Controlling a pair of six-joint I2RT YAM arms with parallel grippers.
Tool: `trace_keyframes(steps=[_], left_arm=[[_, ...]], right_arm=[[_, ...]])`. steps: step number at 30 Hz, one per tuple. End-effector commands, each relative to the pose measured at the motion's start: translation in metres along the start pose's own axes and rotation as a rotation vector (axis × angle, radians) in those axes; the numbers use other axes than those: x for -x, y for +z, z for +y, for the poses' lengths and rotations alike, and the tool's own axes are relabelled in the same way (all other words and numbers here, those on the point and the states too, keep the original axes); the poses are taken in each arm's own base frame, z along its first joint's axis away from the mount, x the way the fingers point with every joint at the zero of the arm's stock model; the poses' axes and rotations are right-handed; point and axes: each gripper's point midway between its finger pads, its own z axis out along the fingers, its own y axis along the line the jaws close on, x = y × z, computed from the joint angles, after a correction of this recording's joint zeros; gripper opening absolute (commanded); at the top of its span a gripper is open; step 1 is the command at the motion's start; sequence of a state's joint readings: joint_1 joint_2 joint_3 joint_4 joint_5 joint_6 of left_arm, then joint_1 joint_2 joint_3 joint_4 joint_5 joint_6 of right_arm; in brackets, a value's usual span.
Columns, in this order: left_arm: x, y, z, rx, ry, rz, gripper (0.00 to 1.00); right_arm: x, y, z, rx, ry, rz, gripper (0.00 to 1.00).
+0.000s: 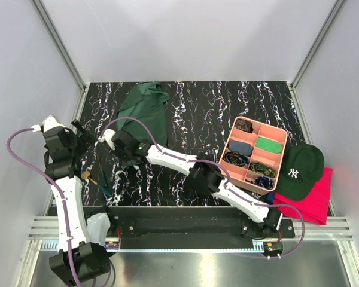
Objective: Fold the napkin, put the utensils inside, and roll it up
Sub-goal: Flatten the napkin out
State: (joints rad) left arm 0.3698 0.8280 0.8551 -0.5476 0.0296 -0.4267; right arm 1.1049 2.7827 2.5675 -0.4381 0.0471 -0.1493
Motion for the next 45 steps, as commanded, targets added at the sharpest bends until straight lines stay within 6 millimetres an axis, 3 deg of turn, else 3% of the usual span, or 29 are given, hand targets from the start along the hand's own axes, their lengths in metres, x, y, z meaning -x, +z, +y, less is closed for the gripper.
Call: trace_keyframes(steps=[1, 4, 7, 10, 11, 17, 21, 25, 28, 29, 30, 33, 36, 39, 42, 45], left_arm=[[0.008, 0.003, -0.007, -0.044, -0.008, -0.031, 0.99], [0.005, 0.004, -0.008, -0.049, -0.008, -0.02, 0.99], [0.004, 0.005, -0.008, -0.048, -0.008, -0.019, 0.99], [0.004, 0.004, -0.007, -0.048, -0.007, -0.021, 0.99], [0.004, 0.004, -0.007, -0.047, -0.007, -0.023, 0.99], [0.004, 0.005, -0.009, -0.056, -0.009, -0.021, 0.99], [0.002, 0.004, -0.012, -0.079, -0.001, -0.014, 0.97], [-0.001, 0.005, -0.016, -0.104, -0.005, -0.007, 0.93], [-0.005, 0.008, -0.019, -0.122, -0.002, 0.014, 0.92], [-0.007, 0.008, -0.021, -0.129, -0.001, 0.02, 0.92], [-0.007, 0.008, -0.022, -0.132, 0.002, 0.02, 0.91], [-0.013, 0.006, -0.031, -0.148, 0.034, 0.025, 0.9], [-0.032, 0.004, -0.049, -0.182, 0.069, 0.068, 0.89], [-0.067, 0.004, -0.065, -0.223, 0.105, 0.173, 0.84], [-0.109, 0.003, -0.068, -0.212, 0.157, 0.287, 0.82], [-0.135, 0.001, -0.058, -0.157, 0.207, 0.358, 0.82]], right_arm=[[-0.004, 0.006, 0.002, -0.017, 0.016, 0.004, 0.0], [0.008, 0.001, 0.003, -0.011, 0.039, -0.021, 0.0], [0.031, -0.01, 0.004, 0.015, 0.087, -0.071, 0.0], [0.063, -0.03, -0.01, 0.019, 0.159, -0.138, 0.0], [0.081, -0.042, -0.016, 0.018, 0.205, -0.173, 0.0], [0.123, -0.096, -0.062, 0.028, 0.331, -0.274, 0.0], [0.125, -0.127, -0.102, -0.023, 0.394, -0.307, 0.0], [0.092, -0.148, -0.156, -0.15, 0.449, -0.282, 0.0], [0.046, -0.172, -0.207, -0.296, 0.503, -0.232, 0.0], [0.024, -0.184, -0.216, -0.335, 0.518, -0.197, 0.0], [0.005, -0.196, -0.238, -0.408, 0.542, -0.177, 0.0], [-0.047, -0.233, -0.27, -0.548, 0.597, -0.113, 0.0], [-0.082, -0.263, -0.28, -0.63, 0.632, -0.069, 0.0], [-0.104, -0.282, -0.28, -0.705, 0.64, -0.035, 0.0], [-0.121, -0.295, -0.284, -0.777, 0.66, 0.008, 0.0], [-0.128, -0.298, -0.282, -0.789, 0.674, 0.019, 0.0]])
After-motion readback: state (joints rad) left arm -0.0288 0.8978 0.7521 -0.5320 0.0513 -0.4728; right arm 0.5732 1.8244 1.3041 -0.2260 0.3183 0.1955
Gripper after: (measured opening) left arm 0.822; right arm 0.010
